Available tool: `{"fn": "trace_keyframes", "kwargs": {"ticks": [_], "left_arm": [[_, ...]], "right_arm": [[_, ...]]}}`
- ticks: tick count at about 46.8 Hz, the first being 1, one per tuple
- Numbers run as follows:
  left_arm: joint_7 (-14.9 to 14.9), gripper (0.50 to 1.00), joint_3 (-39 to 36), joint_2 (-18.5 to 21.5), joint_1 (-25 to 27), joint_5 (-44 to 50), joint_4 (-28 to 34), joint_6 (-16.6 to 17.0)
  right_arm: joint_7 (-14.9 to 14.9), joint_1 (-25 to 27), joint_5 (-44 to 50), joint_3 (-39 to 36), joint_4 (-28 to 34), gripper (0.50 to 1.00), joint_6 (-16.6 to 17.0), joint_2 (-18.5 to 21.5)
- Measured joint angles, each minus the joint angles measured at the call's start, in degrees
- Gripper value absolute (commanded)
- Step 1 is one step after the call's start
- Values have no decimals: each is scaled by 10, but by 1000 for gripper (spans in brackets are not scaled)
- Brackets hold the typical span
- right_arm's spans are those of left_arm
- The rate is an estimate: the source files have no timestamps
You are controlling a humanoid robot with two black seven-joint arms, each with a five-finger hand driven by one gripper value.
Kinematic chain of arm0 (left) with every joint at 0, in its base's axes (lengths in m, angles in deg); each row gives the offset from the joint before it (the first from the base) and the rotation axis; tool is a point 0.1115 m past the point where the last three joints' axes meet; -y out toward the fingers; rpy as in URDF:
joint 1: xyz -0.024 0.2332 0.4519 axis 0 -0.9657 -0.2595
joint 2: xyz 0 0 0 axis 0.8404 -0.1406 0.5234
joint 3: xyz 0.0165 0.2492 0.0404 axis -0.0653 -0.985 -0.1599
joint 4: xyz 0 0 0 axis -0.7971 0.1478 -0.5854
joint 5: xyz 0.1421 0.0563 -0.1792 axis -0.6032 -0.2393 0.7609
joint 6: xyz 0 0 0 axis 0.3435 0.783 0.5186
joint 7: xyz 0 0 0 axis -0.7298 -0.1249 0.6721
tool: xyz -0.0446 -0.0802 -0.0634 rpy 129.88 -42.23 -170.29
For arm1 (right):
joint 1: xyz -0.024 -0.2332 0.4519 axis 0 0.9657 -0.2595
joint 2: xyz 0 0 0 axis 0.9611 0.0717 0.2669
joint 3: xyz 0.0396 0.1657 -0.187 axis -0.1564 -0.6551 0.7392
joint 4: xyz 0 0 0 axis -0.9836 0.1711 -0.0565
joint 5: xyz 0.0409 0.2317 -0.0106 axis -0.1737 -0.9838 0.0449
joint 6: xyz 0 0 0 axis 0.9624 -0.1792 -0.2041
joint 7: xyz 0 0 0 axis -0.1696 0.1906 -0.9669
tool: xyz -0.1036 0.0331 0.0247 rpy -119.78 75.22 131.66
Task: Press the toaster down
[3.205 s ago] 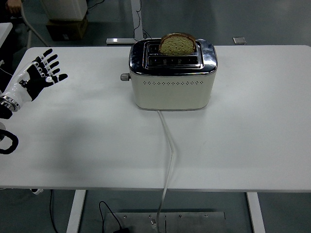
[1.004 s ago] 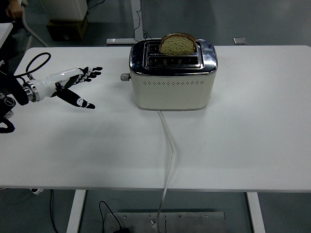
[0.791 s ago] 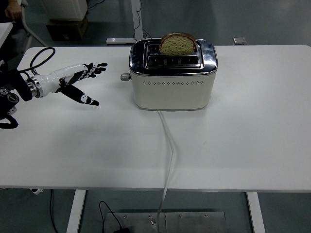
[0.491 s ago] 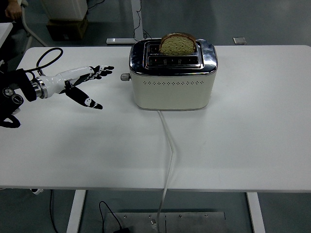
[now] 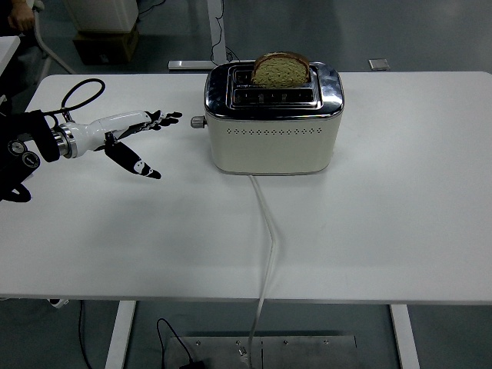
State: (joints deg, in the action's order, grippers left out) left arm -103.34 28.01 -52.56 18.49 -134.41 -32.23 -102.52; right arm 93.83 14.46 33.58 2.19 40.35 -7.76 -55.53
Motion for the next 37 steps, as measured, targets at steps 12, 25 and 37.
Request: {"fn": "trace_keyframes", "kwargs": {"ticks": [12, 25, 37], "left_arm": [[1, 1000, -1, -6, 1, 0, 0, 0], [1, 1000, -11, -7, 4, 0, -1, 1], [1, 1000, -21, -8, 9, 1, -2, 23]], "right_arm": [[0, 0, 0, 0, 0, 998, 0, 0], [0, 0, 0, 0, 0, 998, 0, 0], [0, 0, 0, 0, 0, 998, 0, 0]]}}
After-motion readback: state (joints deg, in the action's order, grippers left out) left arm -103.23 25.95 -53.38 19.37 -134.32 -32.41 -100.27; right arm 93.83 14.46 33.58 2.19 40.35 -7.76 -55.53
